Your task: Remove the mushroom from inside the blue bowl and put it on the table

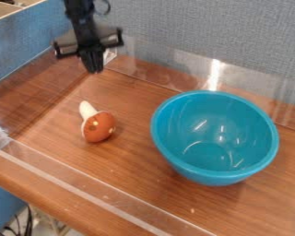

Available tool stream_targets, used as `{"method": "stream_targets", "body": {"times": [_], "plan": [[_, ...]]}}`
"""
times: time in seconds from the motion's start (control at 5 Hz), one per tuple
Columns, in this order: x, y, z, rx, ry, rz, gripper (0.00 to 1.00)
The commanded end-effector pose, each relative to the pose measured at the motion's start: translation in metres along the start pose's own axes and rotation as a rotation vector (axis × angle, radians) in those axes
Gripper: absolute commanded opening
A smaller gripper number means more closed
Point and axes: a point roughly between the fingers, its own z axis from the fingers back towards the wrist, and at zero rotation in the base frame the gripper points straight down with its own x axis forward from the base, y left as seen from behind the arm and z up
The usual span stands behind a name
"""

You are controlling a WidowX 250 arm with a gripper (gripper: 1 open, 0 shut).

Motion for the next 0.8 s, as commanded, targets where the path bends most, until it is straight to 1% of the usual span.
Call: {"method": "stream_targets", "body": {"times": [0.0, 0.2, 0.4, 0.6], "plan": [[0.005, 0.015, -0.003, 0.011, -0.038, 0.023, 0.0], [-0.001, 0.03, -0.027, 0.037, -0.023, 0.046, 0.0], [-0.007, 0.036, -0.033, 0.042, -0.02, 0.063, 1.0], [-0.012, 0.041, -0.034, 0.044, -0.022, 0.08, 1.0]]}}
